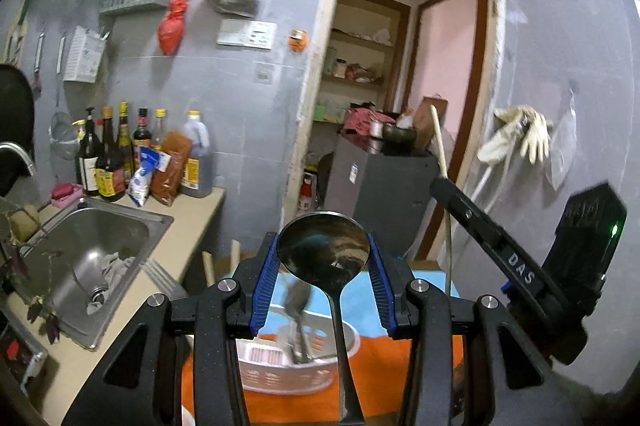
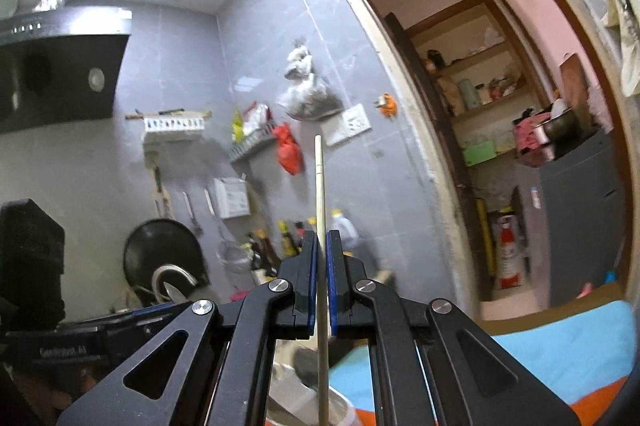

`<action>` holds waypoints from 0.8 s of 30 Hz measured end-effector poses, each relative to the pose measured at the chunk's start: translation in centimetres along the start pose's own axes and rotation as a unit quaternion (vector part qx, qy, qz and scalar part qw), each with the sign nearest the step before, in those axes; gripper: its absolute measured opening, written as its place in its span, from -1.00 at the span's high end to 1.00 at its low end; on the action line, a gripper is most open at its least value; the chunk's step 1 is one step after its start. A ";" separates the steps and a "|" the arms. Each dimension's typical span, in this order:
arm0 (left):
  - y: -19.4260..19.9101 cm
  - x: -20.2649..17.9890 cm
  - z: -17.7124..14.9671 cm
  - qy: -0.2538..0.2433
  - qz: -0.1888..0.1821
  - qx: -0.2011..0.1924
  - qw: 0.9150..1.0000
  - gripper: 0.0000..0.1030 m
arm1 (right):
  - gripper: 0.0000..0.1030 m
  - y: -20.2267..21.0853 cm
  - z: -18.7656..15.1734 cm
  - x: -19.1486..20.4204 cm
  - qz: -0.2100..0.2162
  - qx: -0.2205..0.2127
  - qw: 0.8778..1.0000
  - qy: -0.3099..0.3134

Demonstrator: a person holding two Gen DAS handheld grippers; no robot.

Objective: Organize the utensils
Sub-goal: 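Lift the spoon and chopstick and carry both over the white basket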

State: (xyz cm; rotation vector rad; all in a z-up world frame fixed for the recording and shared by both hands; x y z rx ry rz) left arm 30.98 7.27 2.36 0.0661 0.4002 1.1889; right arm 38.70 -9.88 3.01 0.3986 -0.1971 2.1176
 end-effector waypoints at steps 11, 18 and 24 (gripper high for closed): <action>1.9 7.0 3.9 0.003 0.035 -0.065 0.997 0.26 | 0.95 -4.0 -1.9 0.8 0.013 -0.003 0.998 -0.055; -0.6 10.3 2.1 0.002 0.040 -0.076 0.996 0.26 | 0.95 -5.6 -4.6 -1.5 -0.023 0.007 0.995 -0.093; -2.5 11.4 -0.1 -0.019 0.049 -0.076 0.996 0.26 | 0.95 -6.4 -6.4 -1.4 -0.039 0.012 0.996 -0.077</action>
Point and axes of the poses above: each gripper's, at about its wrist camera, not at the fingertips, and y roughly against the way its jaws point, x to its left, z to its top, the point moved 6 cm from there along -y, roughly the way its jaws point, and after that the axes turned 14 degrees about -z, right-handed, at the moved point
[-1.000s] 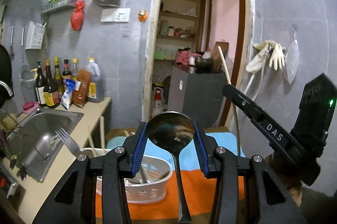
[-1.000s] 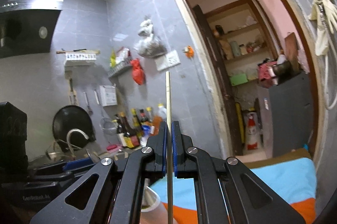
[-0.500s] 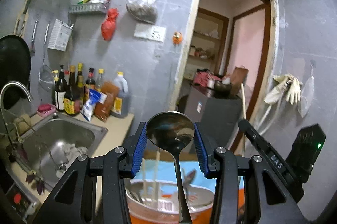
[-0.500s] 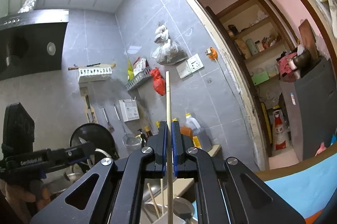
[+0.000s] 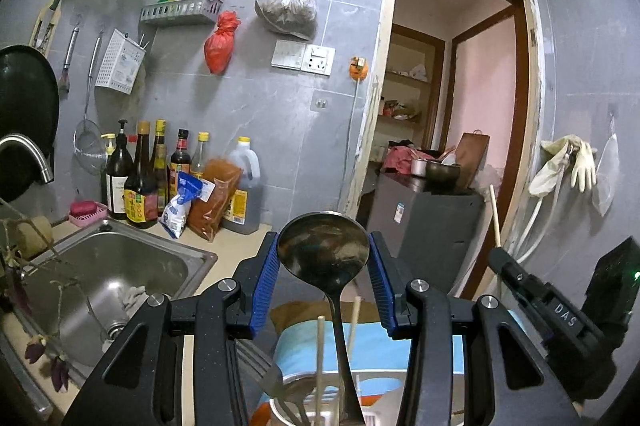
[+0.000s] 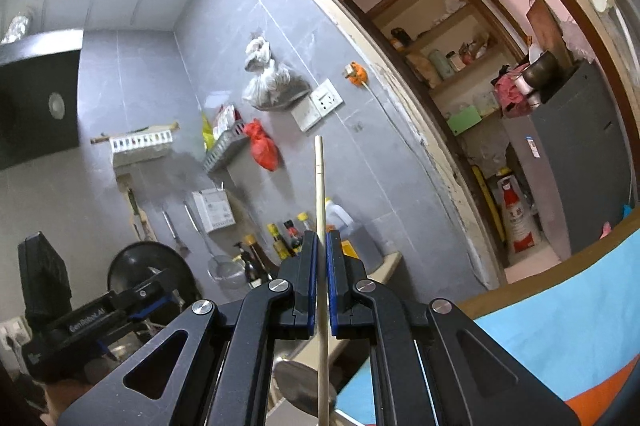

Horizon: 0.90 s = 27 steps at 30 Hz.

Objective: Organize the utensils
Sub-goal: 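Lift the spoon and chopstick and carry both over the white basket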

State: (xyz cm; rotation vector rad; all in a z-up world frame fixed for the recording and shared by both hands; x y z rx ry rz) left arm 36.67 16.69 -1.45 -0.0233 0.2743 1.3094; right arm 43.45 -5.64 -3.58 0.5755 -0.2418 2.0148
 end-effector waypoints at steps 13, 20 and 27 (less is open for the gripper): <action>-0.9 0.9 -3.3 -0.015 0.018 -0.005 1.000 0.26 | 0.94 0.2 -2.7 1.6 -0.020 -0.037 0.995 0.090; -0.9 0.5 -4.4 -0.011 0.005 0.015 1.000 0.26 | 0.94 0.3 -4.2 1.7 -0.028 -0.021 0.993 0.111; -0.4 0.1 -5.0 0.021 -0.031 0.044 0.998 0.25 | 0.91 0.8 -4.4 1.9 -0.036 0.000 0.991 0.128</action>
Point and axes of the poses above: each gripper's, at about its wrist camera, not at the fingertips, and y roughly against the way its jaws point, x to its left, z to its top, the point moved 6 cm from there along -y, roughly the way its jaws point, and after that the axes turned 14 degrees about -z, right-handed, at the moved point
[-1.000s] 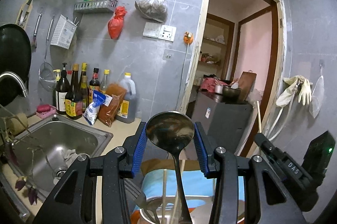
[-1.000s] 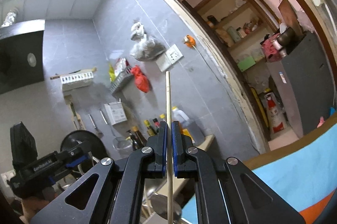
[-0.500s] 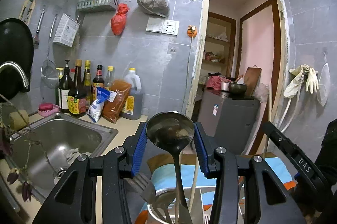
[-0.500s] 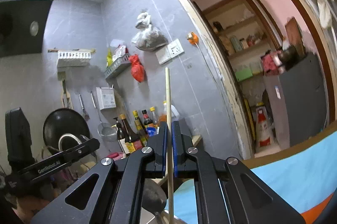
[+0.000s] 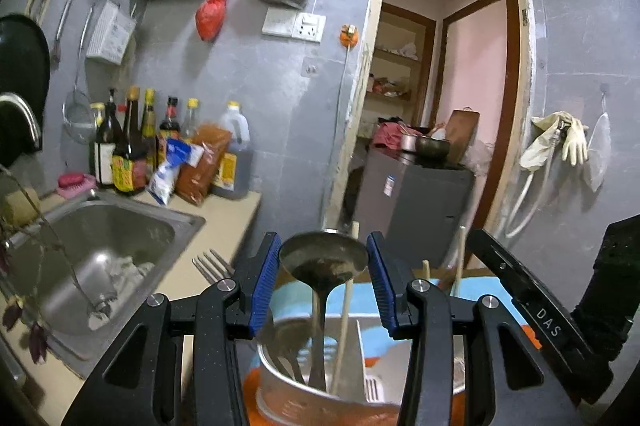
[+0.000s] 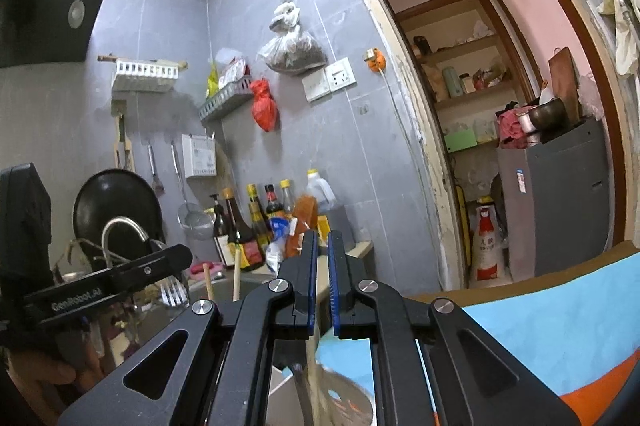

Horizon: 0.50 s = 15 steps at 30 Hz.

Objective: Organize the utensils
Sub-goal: 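Lift the spoon and chopstick and carry both over the white basket, then open both tools to drop the spoon and chopstick into the basket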

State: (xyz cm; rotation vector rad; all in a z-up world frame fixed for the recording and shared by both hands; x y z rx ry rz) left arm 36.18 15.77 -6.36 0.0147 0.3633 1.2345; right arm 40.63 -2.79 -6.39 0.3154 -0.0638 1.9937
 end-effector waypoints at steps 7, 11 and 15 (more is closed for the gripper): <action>0.6 -0.6 0.1 0.019 -0.023 0.014 0.999 0.15 | 0.82 0.9 0.6 0.0 -0.011 0.020 1.000 0.004; 0.7 -1.0 0.4 0.025 -0.027 0.024 0.999 0.12 | 0.73 1.3 1.2 -0.3 -0.021 0.030 0.999 0.004; 0.7 -1.5 0.7 0.027 -0.022 0.032 0.999 0.06 | 0.64 1.7 1.8 -0.4 -0.026 0.036 0.999 0.008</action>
Point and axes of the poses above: each gripper's, at about its wrist camera, not at the fingertips, and y roughly against the way its jaws point, x to its left, z to its top, the point moved 6 cm from there along -y, roughly the way its jaws point, and after that the axes turned 14 degrees about -z, right-handed, at the moved point
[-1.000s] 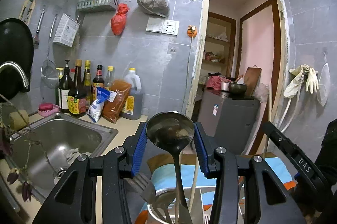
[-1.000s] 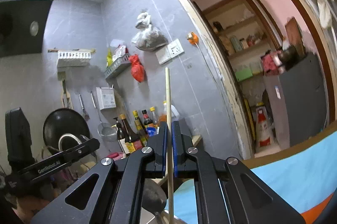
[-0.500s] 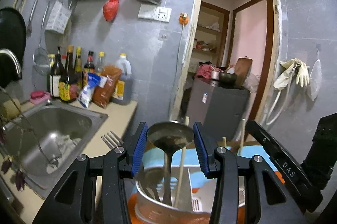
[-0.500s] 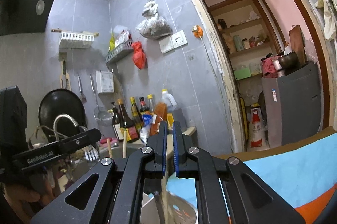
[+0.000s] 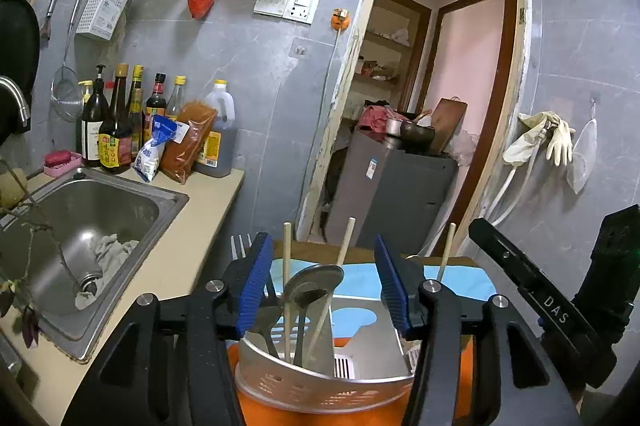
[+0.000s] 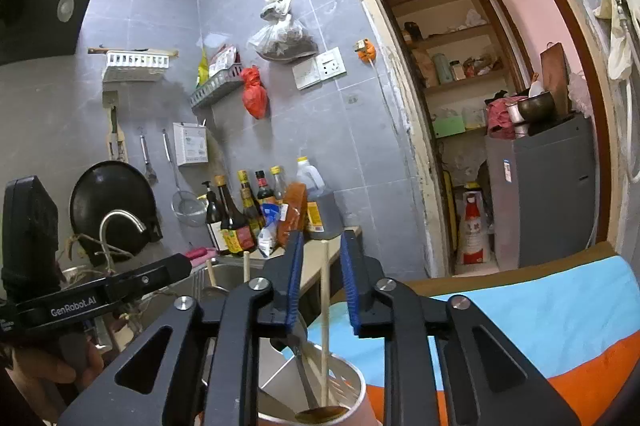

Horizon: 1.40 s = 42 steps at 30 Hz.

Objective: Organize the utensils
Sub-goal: 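Open both tools to drop the spoon and chopstick into the basket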

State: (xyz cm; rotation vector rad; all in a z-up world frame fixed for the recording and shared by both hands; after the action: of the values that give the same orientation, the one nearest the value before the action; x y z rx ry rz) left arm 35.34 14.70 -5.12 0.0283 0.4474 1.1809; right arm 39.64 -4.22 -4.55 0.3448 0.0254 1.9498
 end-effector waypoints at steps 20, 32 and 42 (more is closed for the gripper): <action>0.5 -0.5 0.5 -0.014 0.040 0.005 0.999 -0.42 | 0.49 0.8 0.9 -1.4 -0.017 0.020 1.000 0.000; 1.4 -0.7 0.4 -0.022 0.083 0.004 0.996 -0.86 | -0.43 2.2 1.3 -2.6 -0.042 0.024 0.999 0.005; 1.9 -0.9 -0.2 -0.041 0.117 0.004 0.992 -0.92 | -1.00 4.0 1.5 -3.9 -0.082 0.025 0.996 0.003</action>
State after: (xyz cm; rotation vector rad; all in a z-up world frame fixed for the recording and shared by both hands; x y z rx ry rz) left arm 33.33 14.59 -4.48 0.1389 0.3824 1.4025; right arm 37.82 -9.60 -3.26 0.3585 0.1049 1.7898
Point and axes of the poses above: each gripper's, at about its wrist camera, not at the fingertips, and y roughly against the way its jaws point, x to its left, z to its top, the point moved 6 cm from there along -y, roughly the way its jaws point, and after that the axes turned 14 degrees about -z, right-handed, at the moved point
